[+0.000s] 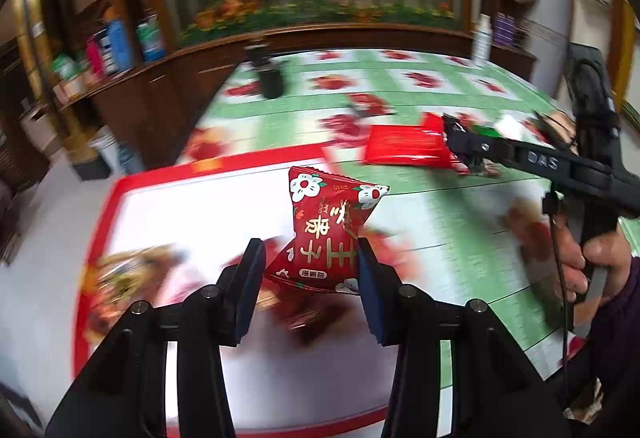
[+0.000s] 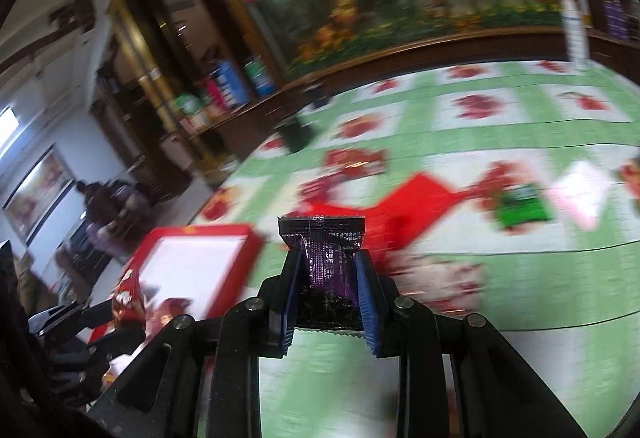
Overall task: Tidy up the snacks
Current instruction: 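Carry the red packet with left tool while right tool carries purple candy to box, then open left tool over the white box while right tool releases the purple candy there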
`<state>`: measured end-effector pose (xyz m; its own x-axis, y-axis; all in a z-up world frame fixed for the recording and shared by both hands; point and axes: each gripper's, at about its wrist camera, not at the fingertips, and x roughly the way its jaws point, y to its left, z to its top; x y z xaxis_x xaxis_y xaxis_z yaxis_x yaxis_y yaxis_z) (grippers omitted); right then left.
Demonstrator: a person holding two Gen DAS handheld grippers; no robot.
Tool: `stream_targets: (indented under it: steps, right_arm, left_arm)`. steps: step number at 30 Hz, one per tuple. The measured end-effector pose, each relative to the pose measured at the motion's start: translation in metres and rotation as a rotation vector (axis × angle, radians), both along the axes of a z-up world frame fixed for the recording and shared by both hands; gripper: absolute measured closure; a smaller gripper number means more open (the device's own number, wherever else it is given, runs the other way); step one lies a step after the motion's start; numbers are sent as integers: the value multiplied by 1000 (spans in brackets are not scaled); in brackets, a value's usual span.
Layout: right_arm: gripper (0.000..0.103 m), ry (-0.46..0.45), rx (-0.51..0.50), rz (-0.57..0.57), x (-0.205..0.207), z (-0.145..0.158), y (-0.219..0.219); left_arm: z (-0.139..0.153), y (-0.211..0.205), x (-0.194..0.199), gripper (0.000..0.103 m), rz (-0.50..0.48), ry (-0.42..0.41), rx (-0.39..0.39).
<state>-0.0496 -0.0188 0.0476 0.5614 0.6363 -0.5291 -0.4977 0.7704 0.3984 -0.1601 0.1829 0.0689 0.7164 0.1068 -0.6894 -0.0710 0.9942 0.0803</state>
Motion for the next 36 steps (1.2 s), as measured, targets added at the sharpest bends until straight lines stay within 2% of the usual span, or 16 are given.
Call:
stream_targets:
  steps: [6,11,20,22,24,29,33,36]
  right_arm:
    - [76,-13,23,160,-28,0,82]
    - [76,32,-13,238,-37,-10,138]
    - [72,91,-46,324,-41,-20,174]
    - [68,93,-46,318,-39,-19,173]
    - [58,86,-23,295,-38,-16,165]
    - [57,53,24,220,-26,-5,133]
    - [57,53,42,139,-7,1,96]
    - [56,38,53,63,9,9,59]
  left_arm:
    - [-2,46,-16,60,99,-15,-10]
    - [-11,76,-22,60,148,10,-28]
    - [-24,95,-25,58,208,51,-47]
    - [-21,93,-24,53,216,46,-32]
    - [-18,91,-25,45,211,30,-19]
    - [-7,78,-25,44,193,5,7]
    - [0,58,-18,30,156,-7,23]
    - [1,36,-9,30,101,0,44]
